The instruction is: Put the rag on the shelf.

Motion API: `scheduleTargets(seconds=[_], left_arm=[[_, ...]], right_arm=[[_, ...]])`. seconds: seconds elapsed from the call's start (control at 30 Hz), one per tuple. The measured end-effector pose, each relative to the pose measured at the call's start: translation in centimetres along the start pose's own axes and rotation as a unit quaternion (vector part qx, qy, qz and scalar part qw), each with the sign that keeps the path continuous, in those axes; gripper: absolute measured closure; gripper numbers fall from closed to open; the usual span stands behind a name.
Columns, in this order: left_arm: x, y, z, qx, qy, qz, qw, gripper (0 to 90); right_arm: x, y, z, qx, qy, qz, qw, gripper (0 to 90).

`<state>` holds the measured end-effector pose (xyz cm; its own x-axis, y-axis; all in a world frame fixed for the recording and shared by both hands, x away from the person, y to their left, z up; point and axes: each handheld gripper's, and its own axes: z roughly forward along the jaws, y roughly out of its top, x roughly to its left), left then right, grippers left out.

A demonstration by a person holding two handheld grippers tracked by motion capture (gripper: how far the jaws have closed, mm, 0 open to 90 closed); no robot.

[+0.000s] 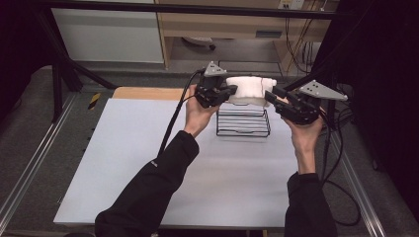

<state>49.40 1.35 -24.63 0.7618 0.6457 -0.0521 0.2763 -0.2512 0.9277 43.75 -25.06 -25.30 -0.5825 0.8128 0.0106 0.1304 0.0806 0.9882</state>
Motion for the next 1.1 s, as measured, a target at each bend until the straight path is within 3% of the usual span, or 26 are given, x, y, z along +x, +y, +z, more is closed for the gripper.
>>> scheduleTargets(seconds=[0.1,0.17,0.27,0.43,0.67,0.9,1.0,1.1], left_arm=[[0.0,-0.2,0.2,0.003,0.0,0.001,1.0,89.8],[-0.1,-0.3,0.3,0.003,-0.001,0.002,1.0,89.8],[0.0,-0.5,0.3,0.004,0.001,0.003,1.0,89.8],[0.3,-1.0,0.5,0.009,0.007,0.005,0.9999,89.7],[0.4,-1.6,1.1,0.01,0.009,0.004,0.9999,89.7],[0.3,-1.7,0.6,0.004,0.001,0.007,1.0,89.6],[0.2,-1.8,-0.3,0.001,-0.005,0.008,1.0,88.9],[0.1,-2.3,-1.2,0.008,-0.006,0.019,0.9998,80.5]], right_arm=[[0.3,0.4,0.3,0.002,0.003,0.001,1.0,67.5],[0.4,0.4,0.9,0.014,0.0,0.003,0.9999,77.1],[0.4,-0.3,1.9,0.036,-0.002,0.01,0.9993,84.7],[-0.2,-2.1,2.9,0.058,-0.014,0.022,0.998,87.3],[-1.0,-3.1,3.5,0.063,-0.028,0.029,0.9972,87.8],[-0.7,-2.9,2.8,0.049,-0.016,0.029,0.9982,81.0],[-0.2,-2.5,2.0,0.046,-0.006,0.028,0.9985,71.6],[0.2,-2.2,1.2,0.043,-0.001,0.03,0.9986,60.1]])
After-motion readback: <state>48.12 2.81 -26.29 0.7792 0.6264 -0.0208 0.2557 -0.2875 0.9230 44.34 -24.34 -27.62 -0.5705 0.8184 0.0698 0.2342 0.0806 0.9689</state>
